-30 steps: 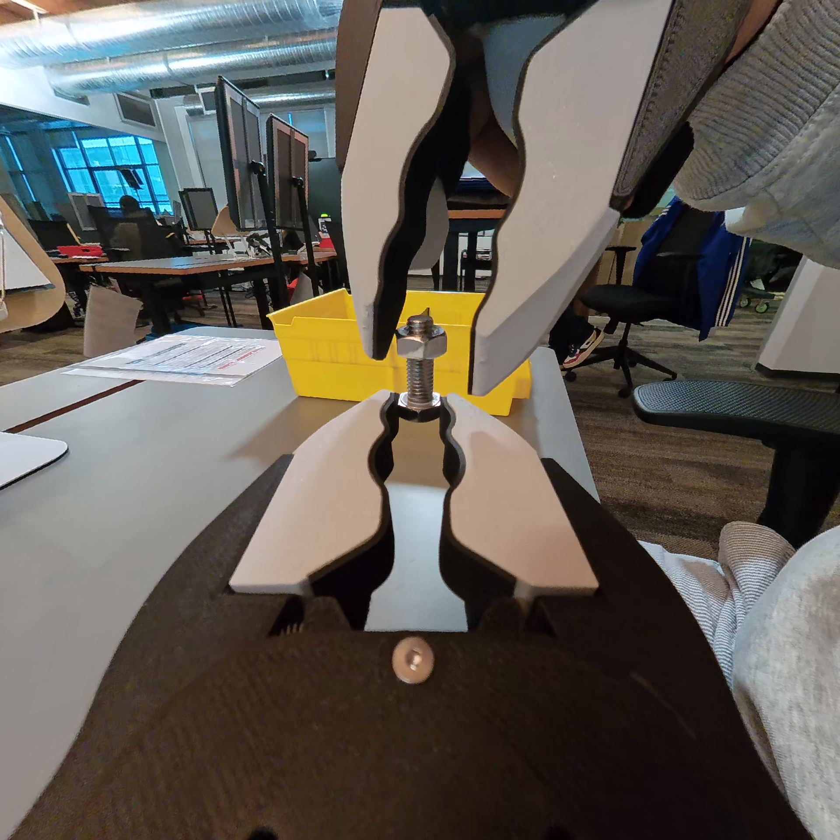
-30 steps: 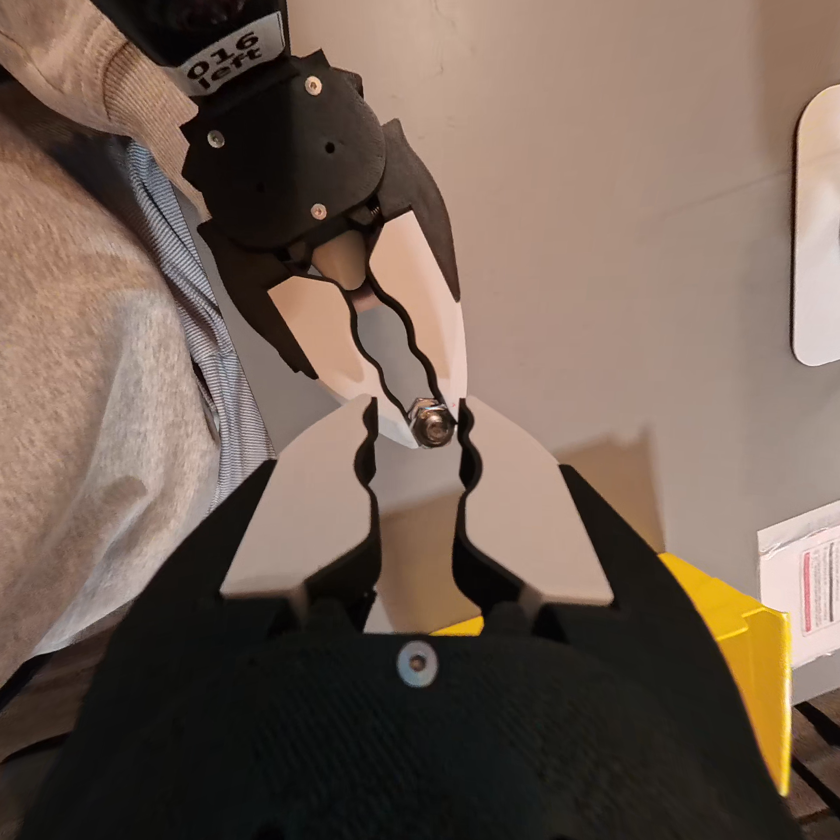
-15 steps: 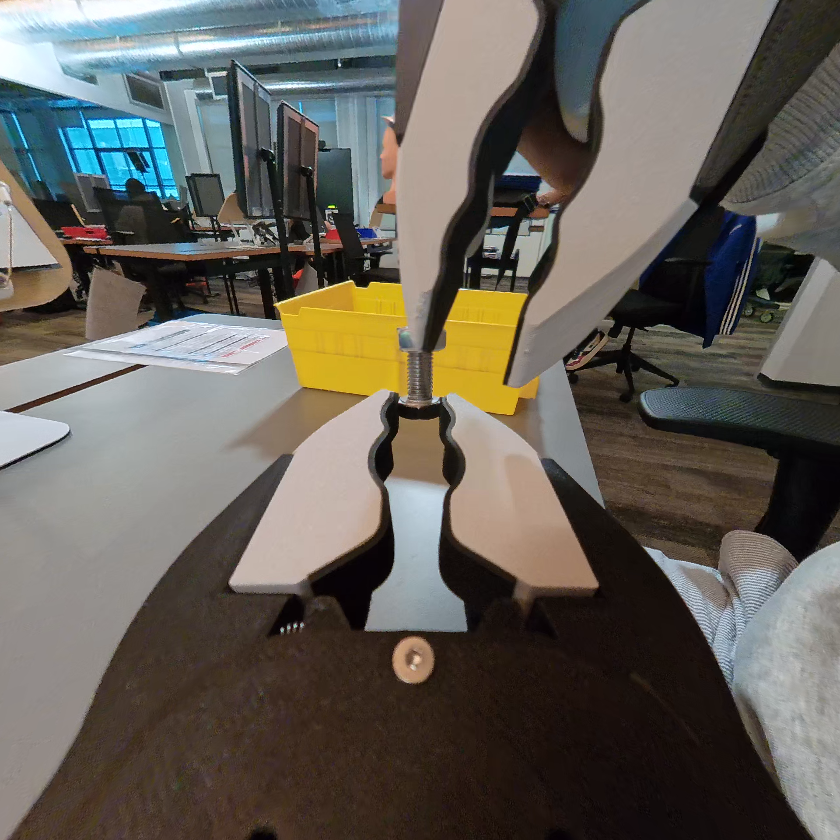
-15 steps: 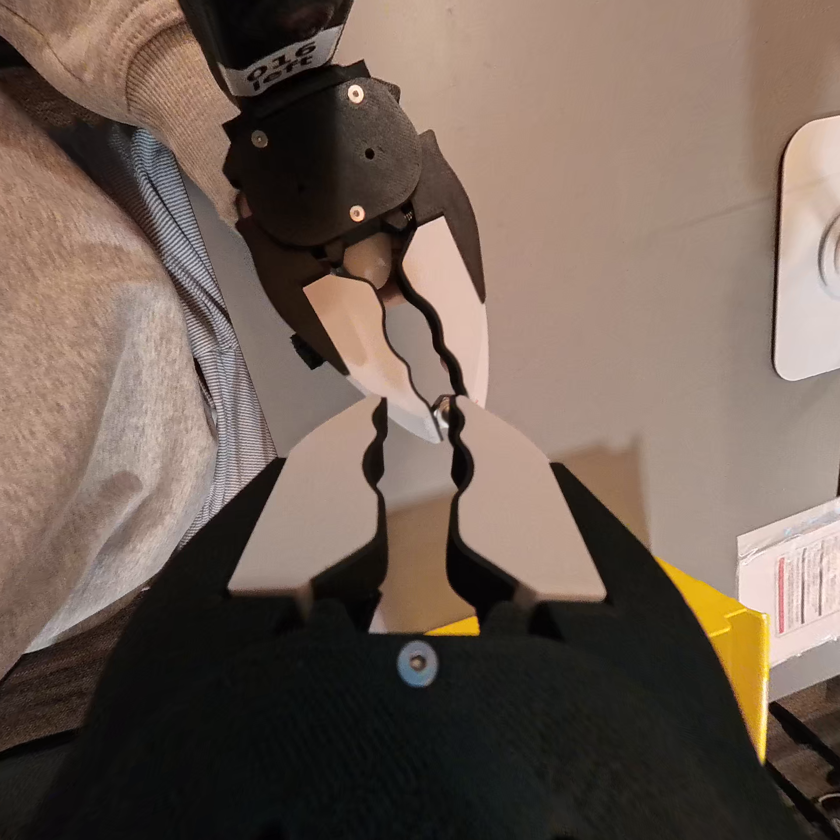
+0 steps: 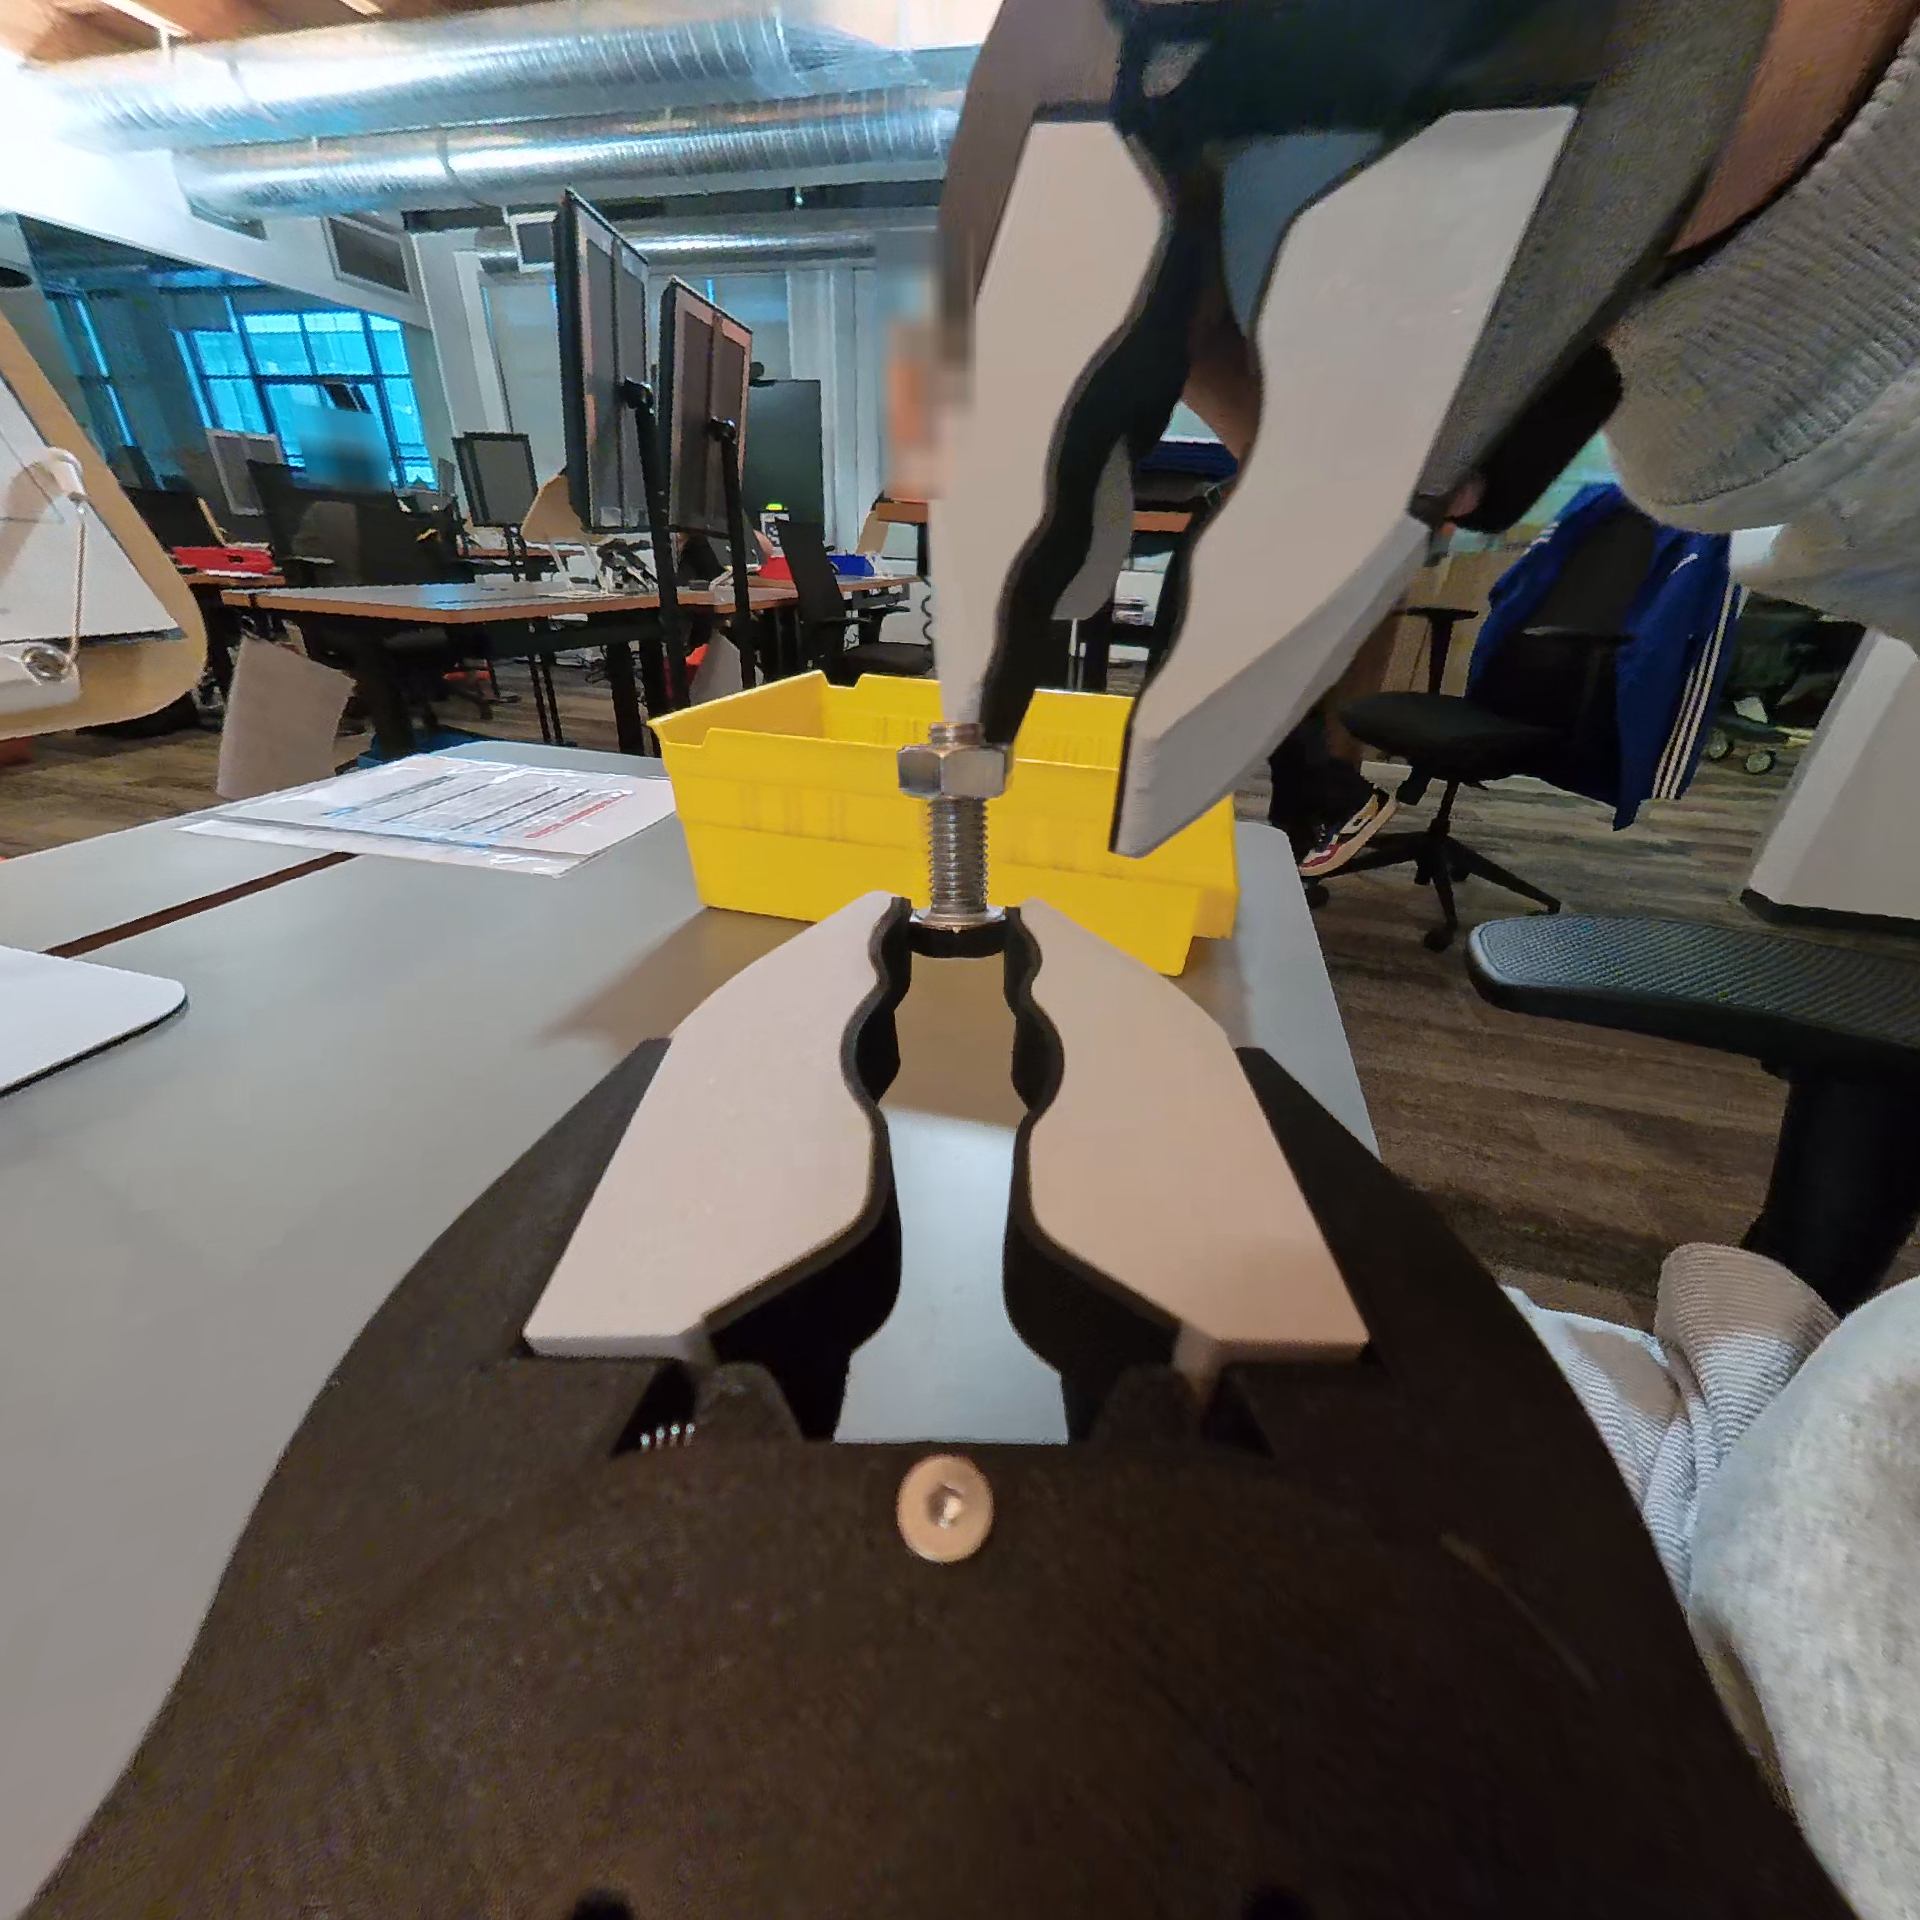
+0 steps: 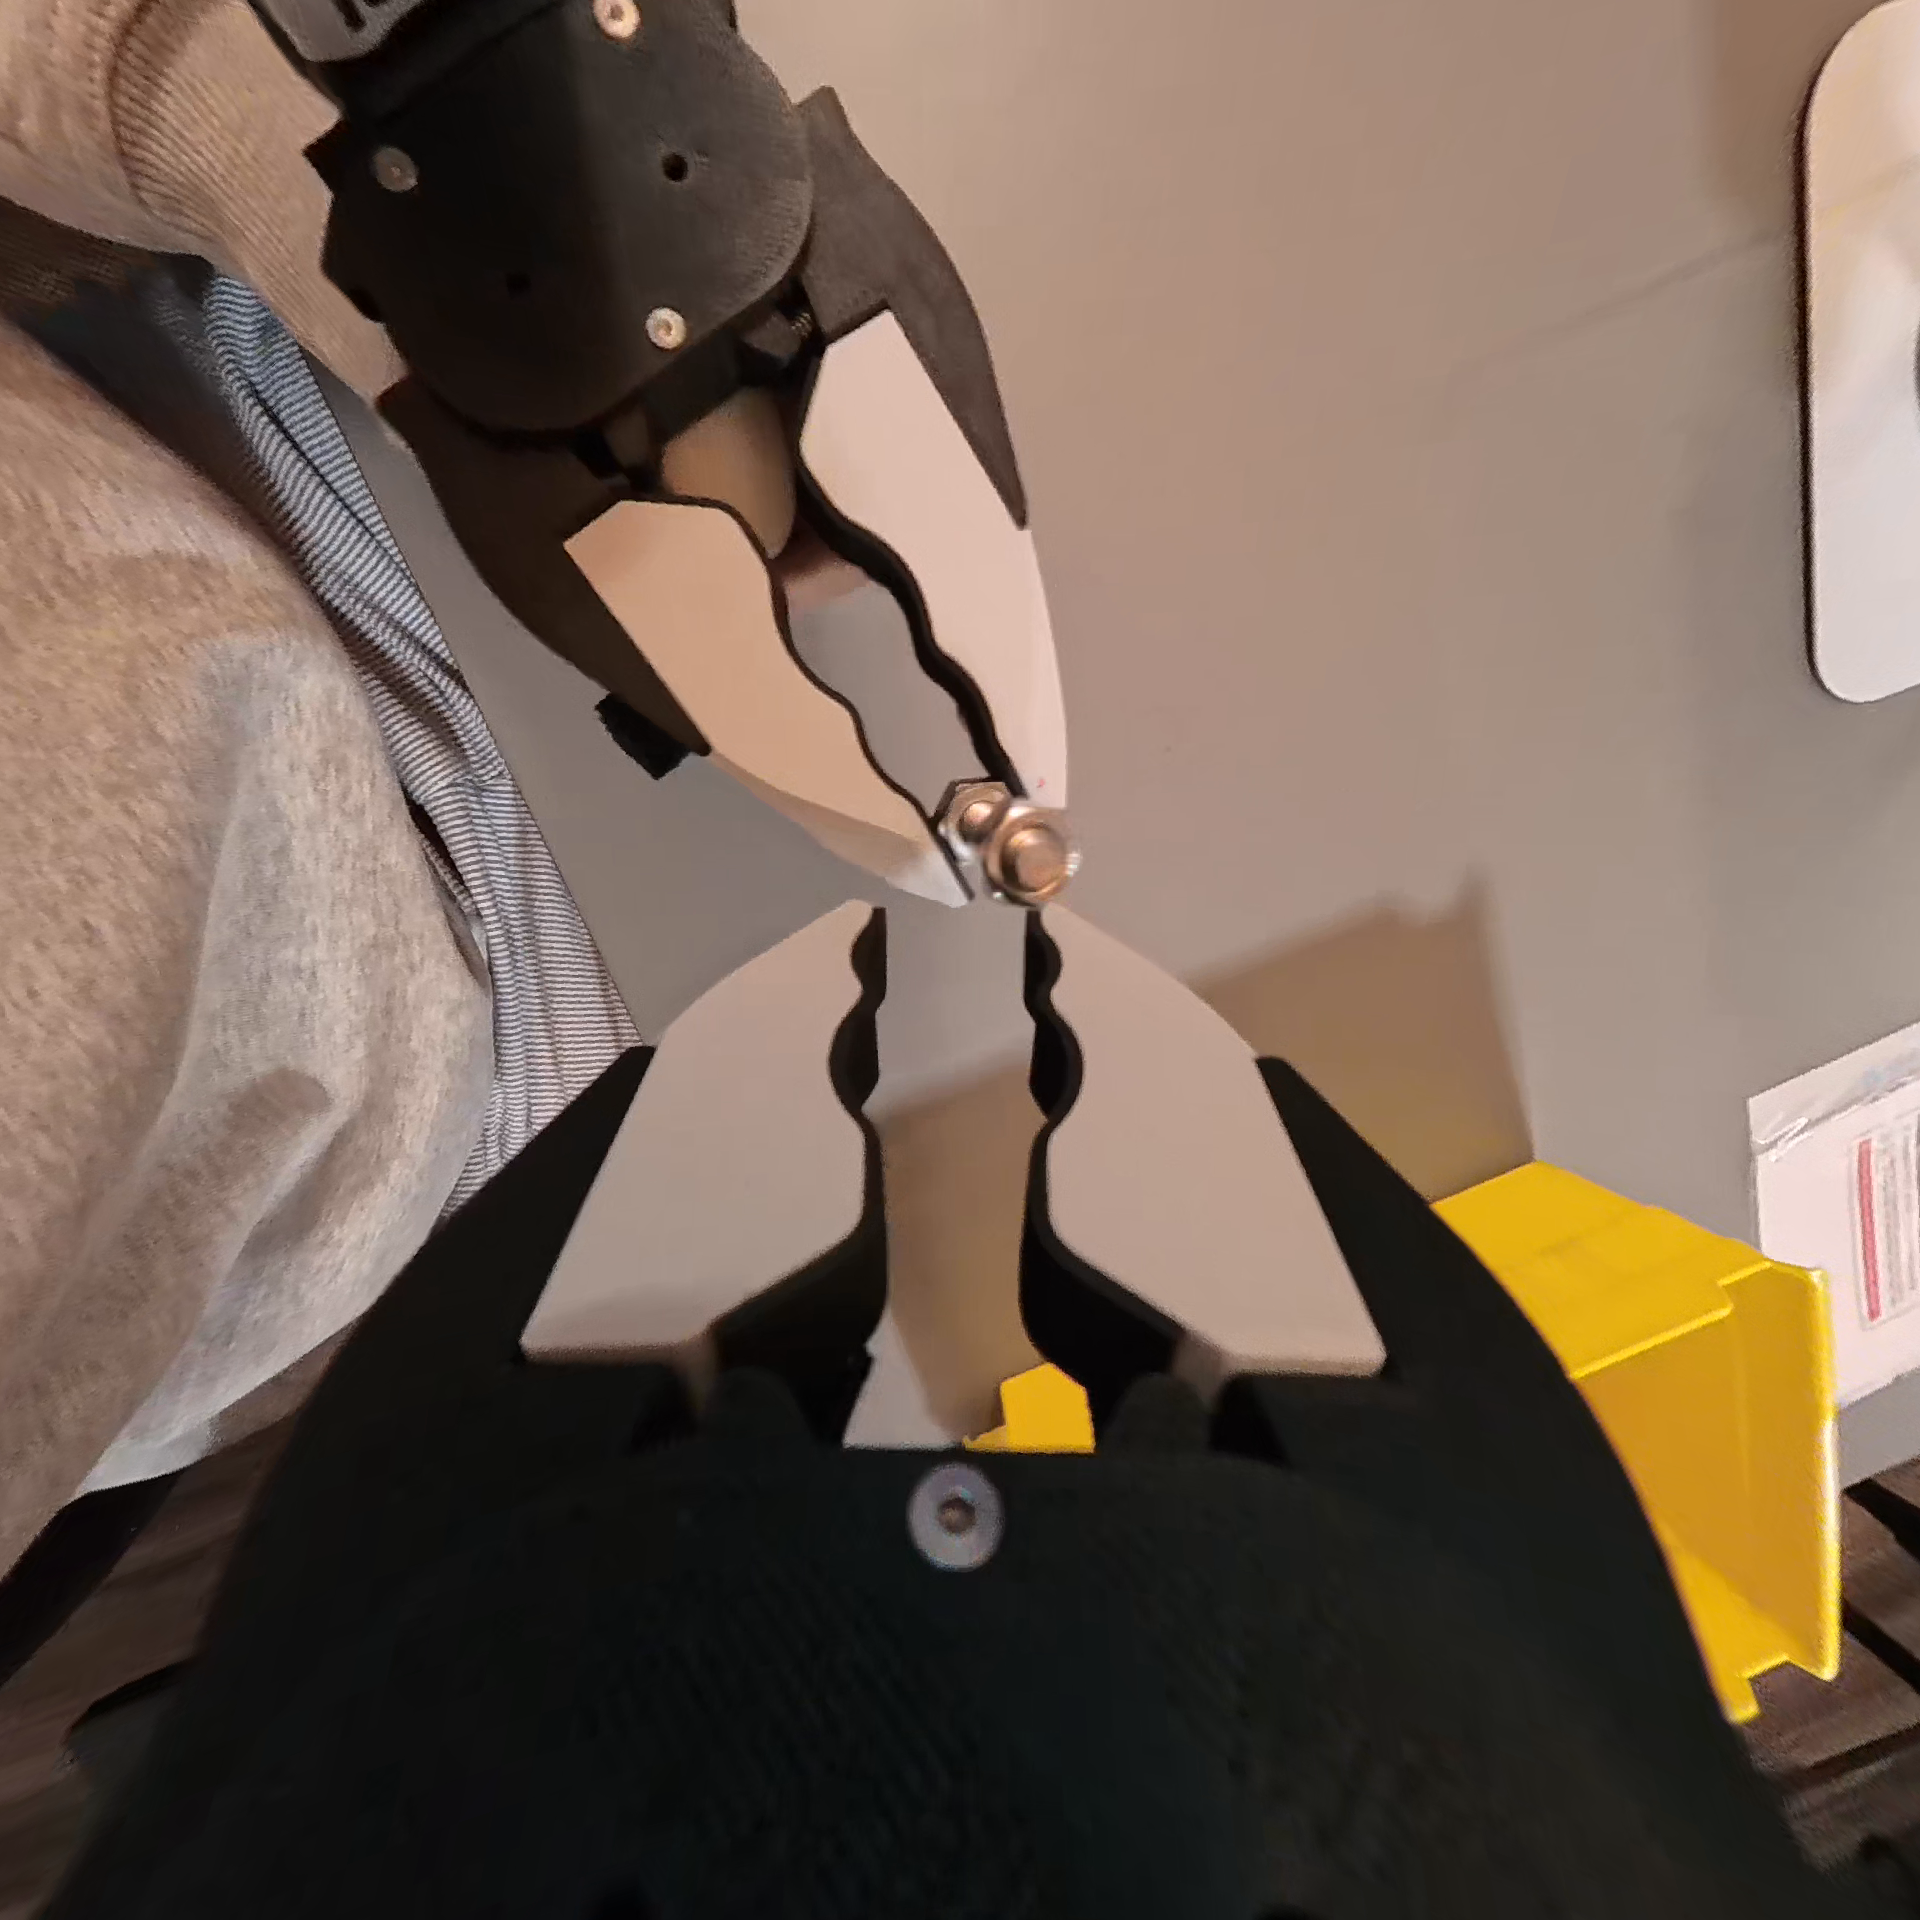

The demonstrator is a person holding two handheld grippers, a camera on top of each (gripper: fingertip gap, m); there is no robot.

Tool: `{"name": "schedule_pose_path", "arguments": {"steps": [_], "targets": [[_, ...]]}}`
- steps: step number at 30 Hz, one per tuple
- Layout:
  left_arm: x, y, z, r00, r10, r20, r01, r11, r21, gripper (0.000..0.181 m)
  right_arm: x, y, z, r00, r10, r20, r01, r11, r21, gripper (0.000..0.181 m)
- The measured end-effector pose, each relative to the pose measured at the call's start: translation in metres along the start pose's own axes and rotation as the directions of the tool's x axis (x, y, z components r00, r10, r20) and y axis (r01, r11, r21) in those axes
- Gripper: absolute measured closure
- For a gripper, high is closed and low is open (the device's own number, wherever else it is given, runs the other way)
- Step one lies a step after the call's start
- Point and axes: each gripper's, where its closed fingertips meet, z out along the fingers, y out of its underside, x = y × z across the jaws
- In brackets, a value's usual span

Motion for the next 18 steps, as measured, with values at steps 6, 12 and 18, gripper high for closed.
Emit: {"name": "schedule_pose_path", "arguments": {"steps": [6,12,18], "targets": [[0.007,0.002,0.001,0.999,0.042,-0.022,-0.042,0.999,-0.011,0.164,0.000,-0.011,0.000,1.000,0.002,0.015,-0.003,0.999,0.048,0.155],[0.007,0.002,0.001,0.999,0.035,-0.024,-0.035,0.999,-0.010,0.164,-0.004,-0.021,0.000,0.999,-0.054,0.008,0.053,0.996,0.070,0.154],[-0.002,0.001,0.000,1.000,-0.030,-0.002,0.030,1.000,-0.004,0.164,-0.012,-0.023,0.000,0.996,-0.081,0.024,0.079,0.995,0.060,0.157]]}}
